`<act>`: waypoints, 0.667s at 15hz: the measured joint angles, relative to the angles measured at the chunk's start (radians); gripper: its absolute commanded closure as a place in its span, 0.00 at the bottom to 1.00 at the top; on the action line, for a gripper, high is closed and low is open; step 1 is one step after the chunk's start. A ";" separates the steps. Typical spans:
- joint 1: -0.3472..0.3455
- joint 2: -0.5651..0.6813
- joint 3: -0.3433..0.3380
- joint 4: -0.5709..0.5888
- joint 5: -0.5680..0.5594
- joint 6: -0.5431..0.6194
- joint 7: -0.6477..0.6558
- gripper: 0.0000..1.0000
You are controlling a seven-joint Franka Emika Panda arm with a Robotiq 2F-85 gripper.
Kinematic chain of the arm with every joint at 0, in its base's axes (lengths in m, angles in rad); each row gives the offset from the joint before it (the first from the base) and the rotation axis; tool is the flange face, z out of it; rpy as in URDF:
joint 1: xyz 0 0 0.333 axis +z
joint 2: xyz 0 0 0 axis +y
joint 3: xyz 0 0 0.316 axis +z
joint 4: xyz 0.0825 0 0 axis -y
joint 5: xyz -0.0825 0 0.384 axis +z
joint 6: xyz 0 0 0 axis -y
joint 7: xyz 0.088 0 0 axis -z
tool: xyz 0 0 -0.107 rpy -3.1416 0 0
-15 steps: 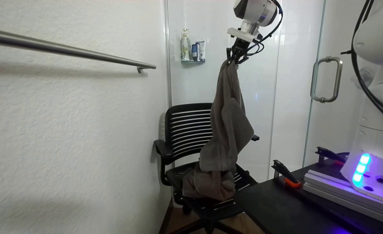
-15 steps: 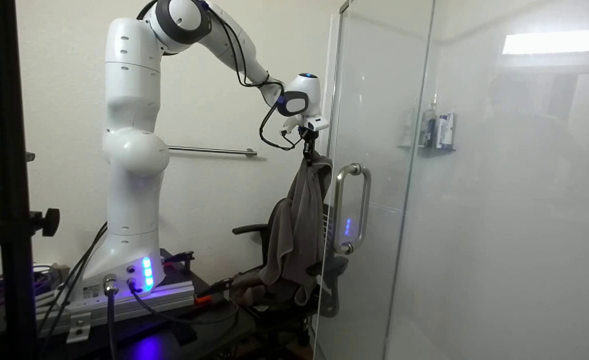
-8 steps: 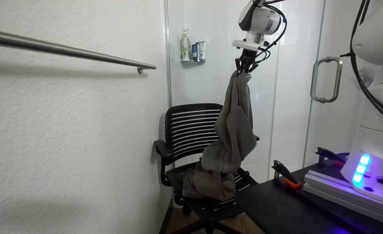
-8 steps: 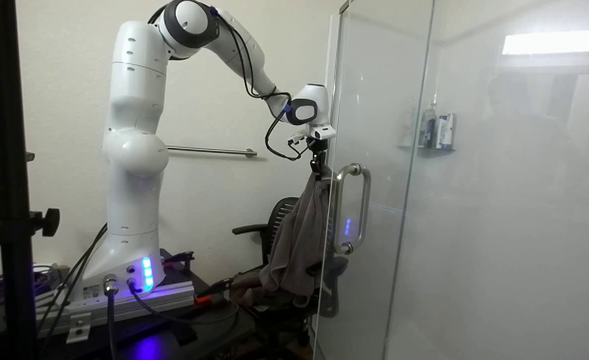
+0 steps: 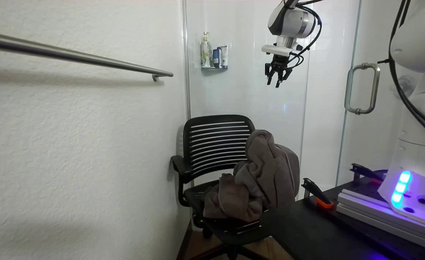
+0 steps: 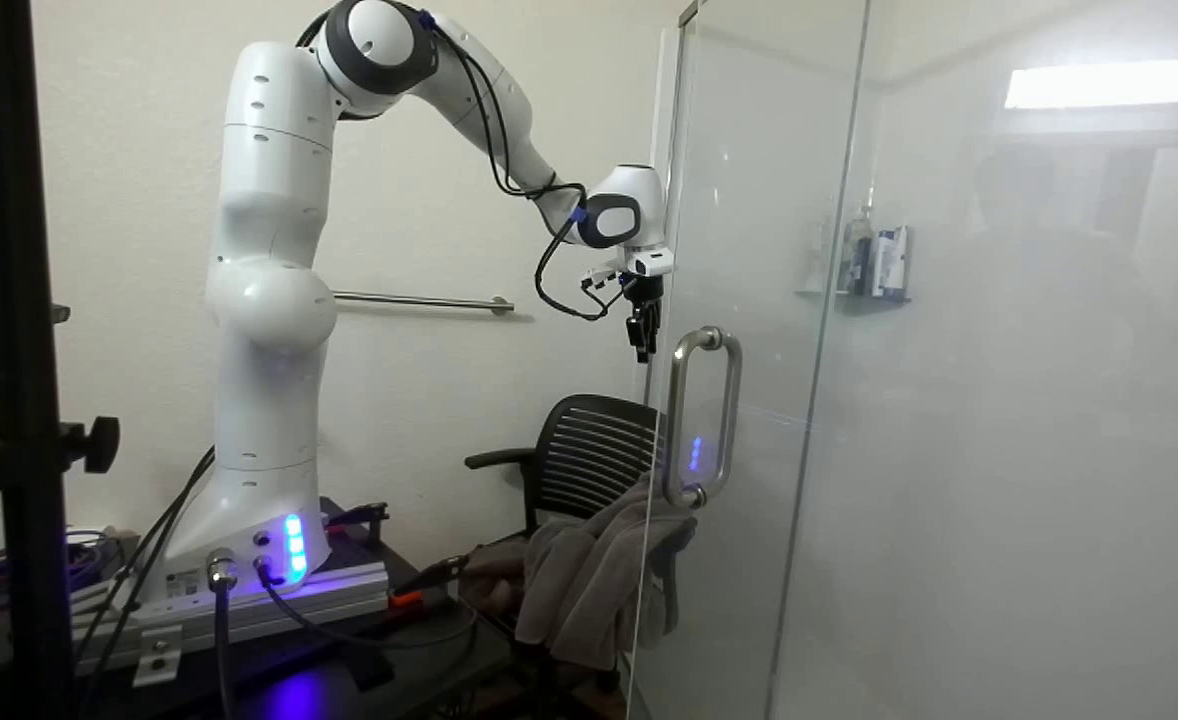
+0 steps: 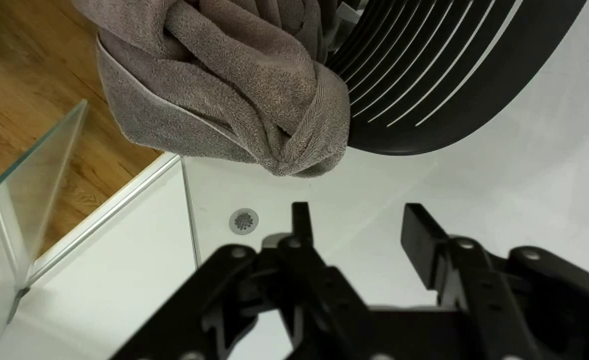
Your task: Remove the grey towel from the from the bar and put it on the chair, then get the brown towel and put it on the bar
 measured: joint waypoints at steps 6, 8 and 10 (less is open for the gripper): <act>0.017 0.030 0.023 0.003 -0.011 -0.062 0.009 0.03; 0.047 0.078 0.057 -0.005 -0.012 -0.097 0.005 0.00; 0.082 0.131 0.085 -0.006 -0.015 -0.135 0.004 0.00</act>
